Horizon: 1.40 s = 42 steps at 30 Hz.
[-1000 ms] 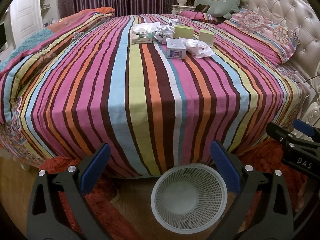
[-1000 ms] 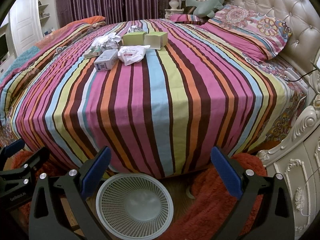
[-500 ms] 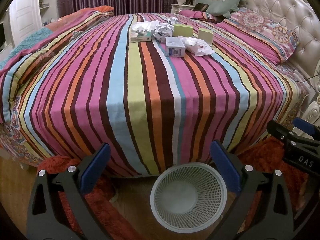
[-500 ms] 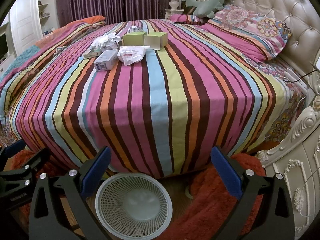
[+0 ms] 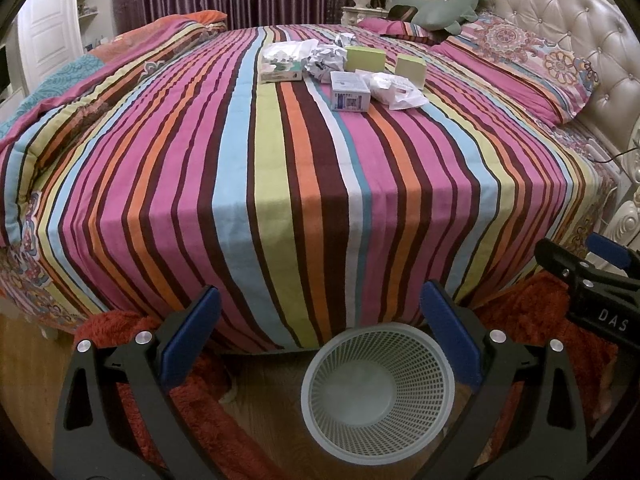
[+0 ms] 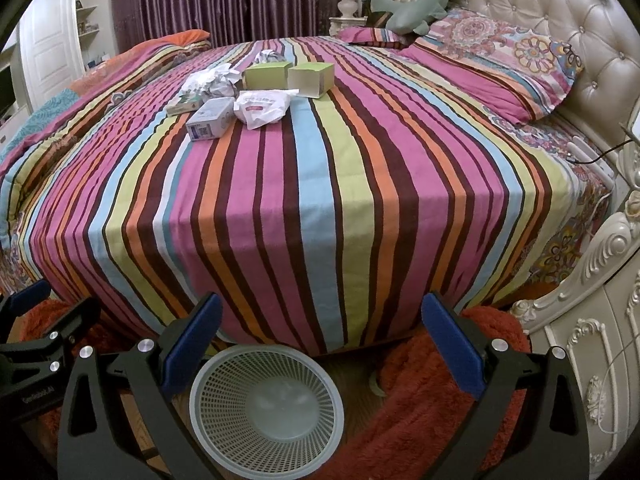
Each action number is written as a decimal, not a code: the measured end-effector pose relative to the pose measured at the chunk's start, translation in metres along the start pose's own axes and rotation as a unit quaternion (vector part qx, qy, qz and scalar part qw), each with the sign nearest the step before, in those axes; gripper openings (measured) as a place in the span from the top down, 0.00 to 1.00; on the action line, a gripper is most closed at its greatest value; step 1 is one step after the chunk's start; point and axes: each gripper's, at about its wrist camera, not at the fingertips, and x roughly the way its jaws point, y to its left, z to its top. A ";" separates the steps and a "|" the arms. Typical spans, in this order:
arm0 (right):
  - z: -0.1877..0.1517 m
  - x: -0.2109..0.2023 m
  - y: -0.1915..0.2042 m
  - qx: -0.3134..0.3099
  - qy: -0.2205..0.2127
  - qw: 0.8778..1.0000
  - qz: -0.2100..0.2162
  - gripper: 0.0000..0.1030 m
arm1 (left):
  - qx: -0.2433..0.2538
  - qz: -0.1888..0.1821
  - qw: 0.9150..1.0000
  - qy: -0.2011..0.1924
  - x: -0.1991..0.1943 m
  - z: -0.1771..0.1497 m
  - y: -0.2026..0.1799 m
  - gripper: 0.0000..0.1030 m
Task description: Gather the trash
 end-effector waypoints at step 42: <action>0.029 0.028 -0.007 0.004 -0.003 1.000 0.011 0.07 | -0.040 -0.032 0.999 0.018 0.033 0.038 0.011 0.06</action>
